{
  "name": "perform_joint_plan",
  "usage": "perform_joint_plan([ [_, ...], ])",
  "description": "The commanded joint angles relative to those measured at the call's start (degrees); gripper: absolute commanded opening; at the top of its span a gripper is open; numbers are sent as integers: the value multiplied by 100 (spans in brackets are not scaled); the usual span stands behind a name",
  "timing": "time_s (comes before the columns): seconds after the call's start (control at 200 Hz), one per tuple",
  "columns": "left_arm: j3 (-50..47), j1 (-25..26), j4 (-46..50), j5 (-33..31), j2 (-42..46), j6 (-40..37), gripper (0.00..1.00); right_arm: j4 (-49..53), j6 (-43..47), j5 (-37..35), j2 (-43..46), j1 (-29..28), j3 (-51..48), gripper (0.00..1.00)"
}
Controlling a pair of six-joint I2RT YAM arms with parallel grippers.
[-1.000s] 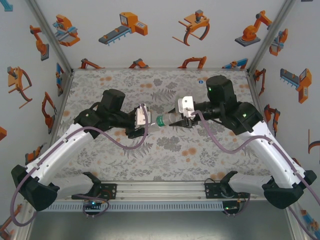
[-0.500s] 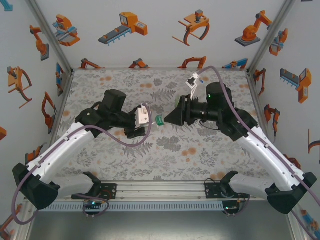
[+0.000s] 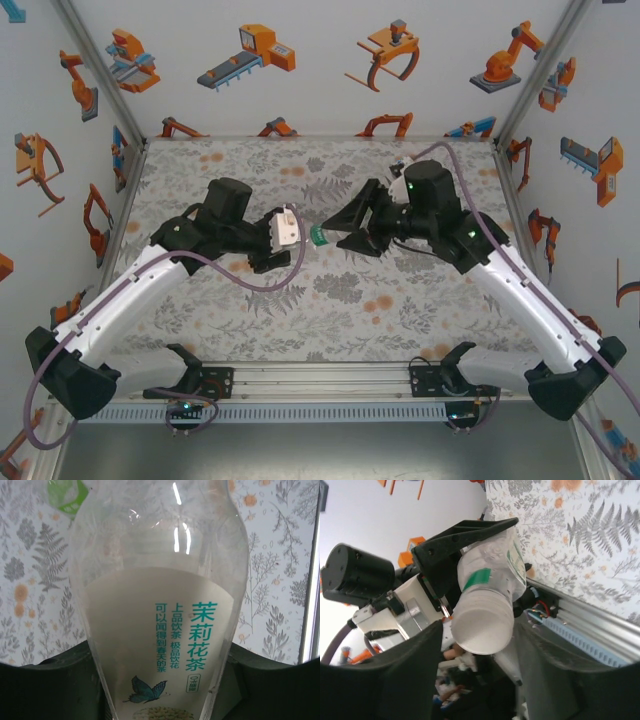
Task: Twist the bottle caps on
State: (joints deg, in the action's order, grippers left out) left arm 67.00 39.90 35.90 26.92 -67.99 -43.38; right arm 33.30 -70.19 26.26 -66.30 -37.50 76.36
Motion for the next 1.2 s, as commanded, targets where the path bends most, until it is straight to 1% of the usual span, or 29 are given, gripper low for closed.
perform_joint_plan([
  [0.0,-7,50,-230,309,119,-73,0,303,1649,118,163,170,578,63],
  [0.115,-2,52,-149,379,136,-101,0,455,3602,179,257,225,923,66],
  [0.21,-3,54,-121,459,154,-105,0,464,5454,459,285,225,1081,67],
  [0.325,32,55,-51,607,174,-135,0,693,7775,1192,210,222,1239,67],
  [0.426,67,58,36,717,184,-162,0,1347,9830,1875,6,218,1467,66],
  [0.471,75,53,34,761,186,-162,0,1595,10539,2077,-92,216,1542,66],
  [0.511,76,53,38,793,183,-158,0,1686,10939,2185,-174,216,1596,66],
  [0.576,87,55,35,852,181,-155,0,1584,11152,2293,-277,216,1620,65],
  [0.761,111,58,35,920,139,-145,0,1188,11142,2518,-343,215,1459,59],
  [0.956,129,57,39,937,118,-152,0,984,11051,2502,-325,208,1223,51],
  [1.097,146,55,32,946,116,-143,0,984,11005,2580,-331,208,1143,49],
  [1.197,138,59,38,932,102,-145,0,846,10876,2595,-298,203,1064,42],
])
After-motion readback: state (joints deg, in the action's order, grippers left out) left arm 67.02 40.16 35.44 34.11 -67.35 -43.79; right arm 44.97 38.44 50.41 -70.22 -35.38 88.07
